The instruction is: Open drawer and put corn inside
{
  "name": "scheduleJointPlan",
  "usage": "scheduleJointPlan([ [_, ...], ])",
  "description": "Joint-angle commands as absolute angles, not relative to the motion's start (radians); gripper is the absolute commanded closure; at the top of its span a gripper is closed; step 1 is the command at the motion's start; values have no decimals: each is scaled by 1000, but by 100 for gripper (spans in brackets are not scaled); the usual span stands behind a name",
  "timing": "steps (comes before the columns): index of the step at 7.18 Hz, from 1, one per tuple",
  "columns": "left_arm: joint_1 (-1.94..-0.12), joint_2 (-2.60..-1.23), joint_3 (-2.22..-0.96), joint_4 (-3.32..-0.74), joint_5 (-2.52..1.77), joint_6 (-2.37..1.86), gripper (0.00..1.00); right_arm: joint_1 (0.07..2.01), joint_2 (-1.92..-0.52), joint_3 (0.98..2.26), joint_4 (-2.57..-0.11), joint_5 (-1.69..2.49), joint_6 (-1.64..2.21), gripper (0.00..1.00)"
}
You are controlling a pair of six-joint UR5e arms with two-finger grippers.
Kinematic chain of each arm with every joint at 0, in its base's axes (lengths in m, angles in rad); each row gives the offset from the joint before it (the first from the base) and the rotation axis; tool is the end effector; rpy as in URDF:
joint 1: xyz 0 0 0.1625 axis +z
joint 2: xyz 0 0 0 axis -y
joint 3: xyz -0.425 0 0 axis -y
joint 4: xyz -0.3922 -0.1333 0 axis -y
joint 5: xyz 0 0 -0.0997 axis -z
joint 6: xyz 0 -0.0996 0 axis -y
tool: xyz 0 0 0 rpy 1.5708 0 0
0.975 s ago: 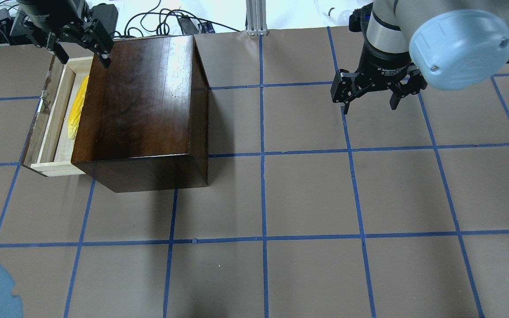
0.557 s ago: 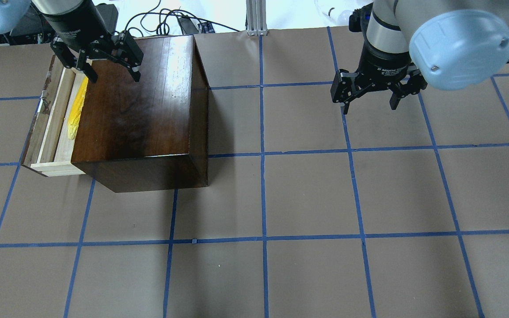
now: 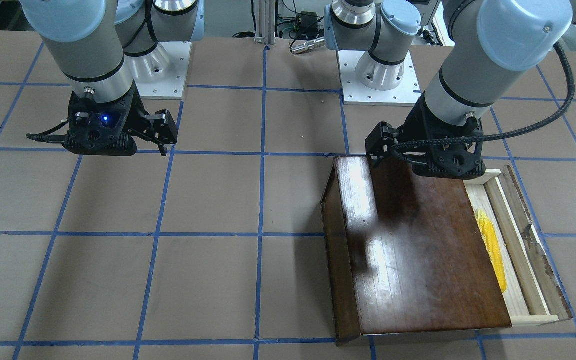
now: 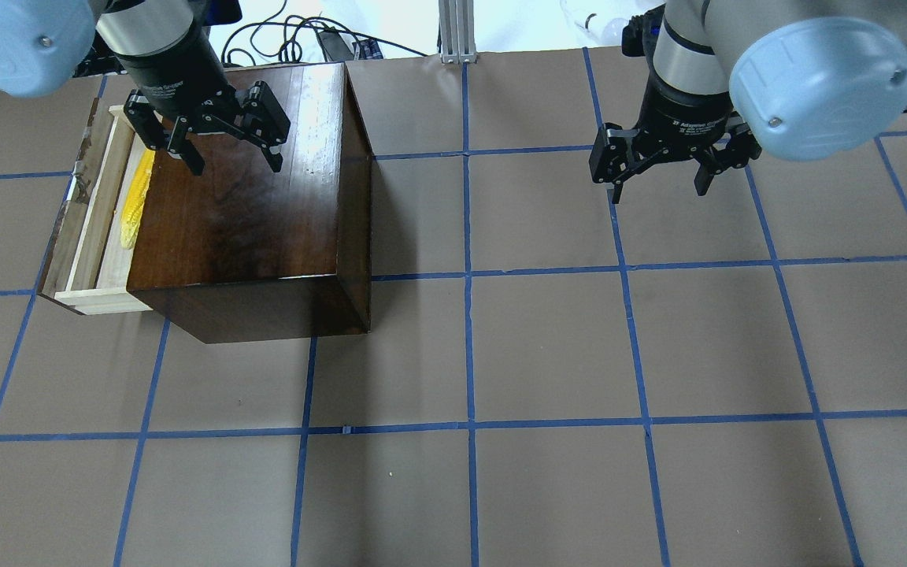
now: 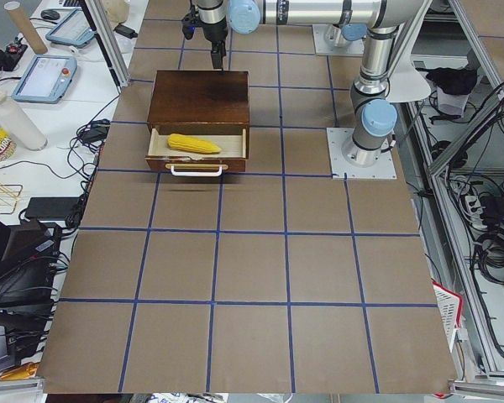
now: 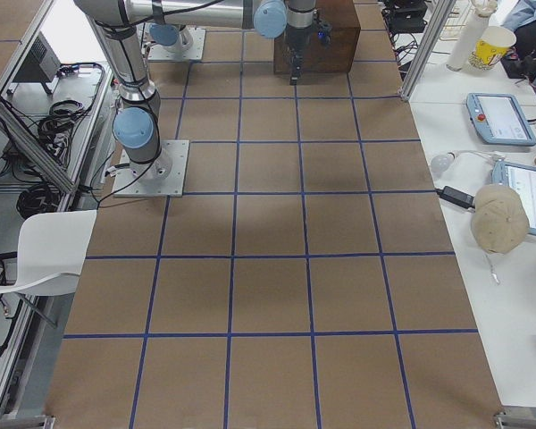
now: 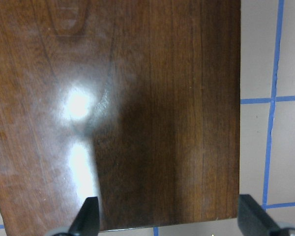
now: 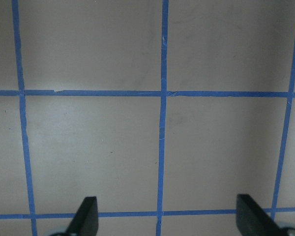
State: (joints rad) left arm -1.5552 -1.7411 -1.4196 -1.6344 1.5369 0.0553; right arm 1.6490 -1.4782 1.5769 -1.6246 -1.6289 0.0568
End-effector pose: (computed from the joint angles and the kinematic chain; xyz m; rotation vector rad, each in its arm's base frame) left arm -0.1280 -0.5574 0.4664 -0.0594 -3.1017 -0.1264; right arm 0.1681 -0.5132 0.4432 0.0350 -3.0798 -0.0630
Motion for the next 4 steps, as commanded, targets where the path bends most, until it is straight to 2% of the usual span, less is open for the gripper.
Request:
scheduleJointPlan([
  [1, -1552, -1740, -1420, -1631, 1536, 57, 0, 1649, -1477, 1577, -1626, -1631, 57, 0],
  [4, -1552, -1749, -1420, -1605, 1535, 49, 0, 1649, -1477, 1577, -1624, -1631, 57, 0],
])
